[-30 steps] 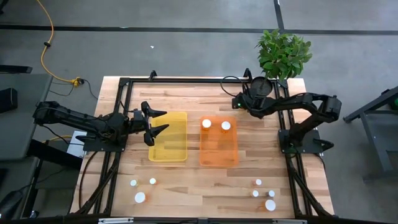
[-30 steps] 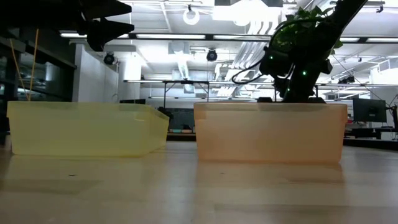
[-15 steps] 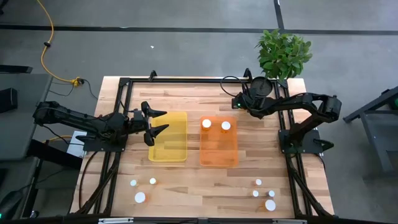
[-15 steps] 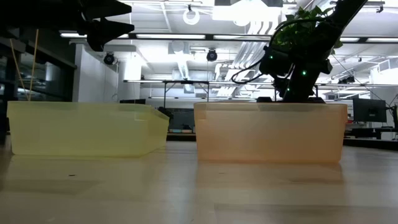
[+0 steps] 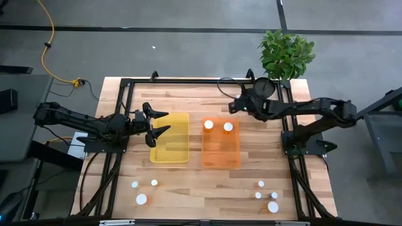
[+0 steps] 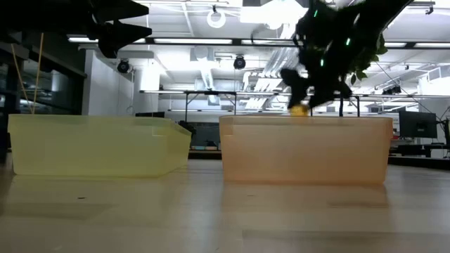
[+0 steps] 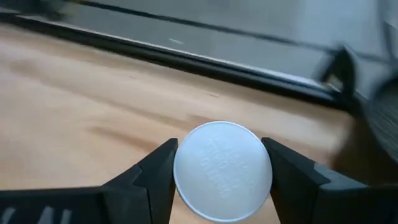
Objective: Pick and place medicine bottles into bin by pill shape (circle, oval)
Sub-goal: Put the orange capsule bottle into the orange bin
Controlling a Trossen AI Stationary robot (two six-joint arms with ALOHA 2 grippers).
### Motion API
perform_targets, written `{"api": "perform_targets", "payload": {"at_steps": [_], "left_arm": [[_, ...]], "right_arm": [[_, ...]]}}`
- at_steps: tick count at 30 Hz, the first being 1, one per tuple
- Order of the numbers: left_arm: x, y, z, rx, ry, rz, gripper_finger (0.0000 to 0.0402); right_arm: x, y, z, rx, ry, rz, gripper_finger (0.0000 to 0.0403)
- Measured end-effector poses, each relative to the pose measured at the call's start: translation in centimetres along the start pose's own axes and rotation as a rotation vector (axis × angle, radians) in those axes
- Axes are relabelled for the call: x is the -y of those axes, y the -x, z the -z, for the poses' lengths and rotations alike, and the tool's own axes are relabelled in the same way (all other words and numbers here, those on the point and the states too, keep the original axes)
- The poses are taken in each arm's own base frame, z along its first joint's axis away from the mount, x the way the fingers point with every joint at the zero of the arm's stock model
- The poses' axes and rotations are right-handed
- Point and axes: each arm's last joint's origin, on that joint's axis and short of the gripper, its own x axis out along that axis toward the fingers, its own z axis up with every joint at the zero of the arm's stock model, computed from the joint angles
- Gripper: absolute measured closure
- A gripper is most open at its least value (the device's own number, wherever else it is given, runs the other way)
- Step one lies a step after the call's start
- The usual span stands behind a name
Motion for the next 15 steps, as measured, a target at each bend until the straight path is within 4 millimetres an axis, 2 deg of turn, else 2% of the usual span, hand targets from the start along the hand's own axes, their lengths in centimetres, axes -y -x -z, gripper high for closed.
{"api": "perform_targets", "payload": {"at_steps": [3, 8, 12, 15], "left_arm": [[0.0, 0.0, 0.0, -0.004, -0.001, 0.0, 0.0128], [0.0, 0.0, 0.0, -0.005, -0.001, 0.0, 0.0128], [0.0, 0.0, 0.0, -0.004, -0.001, 0.0, 0.0128], [0.0, 0.0, 0.0, -0.004, -0.001, 0.0, 0.0128]], "right_arm": [[-2.0, 2.7, -0.1, 0.027, 0.111, -0.197, 0.021], [-4.7, 5.6, 1.9, -0.048, 0.283, -0.518, 0.021], [-6.2, 6.5, 3.6, -0.08, 0.387, -0.627, 0.021], [-7.3, 6.1, 4.5, -0.048, 0.433, -0.641, 0.021]]}}
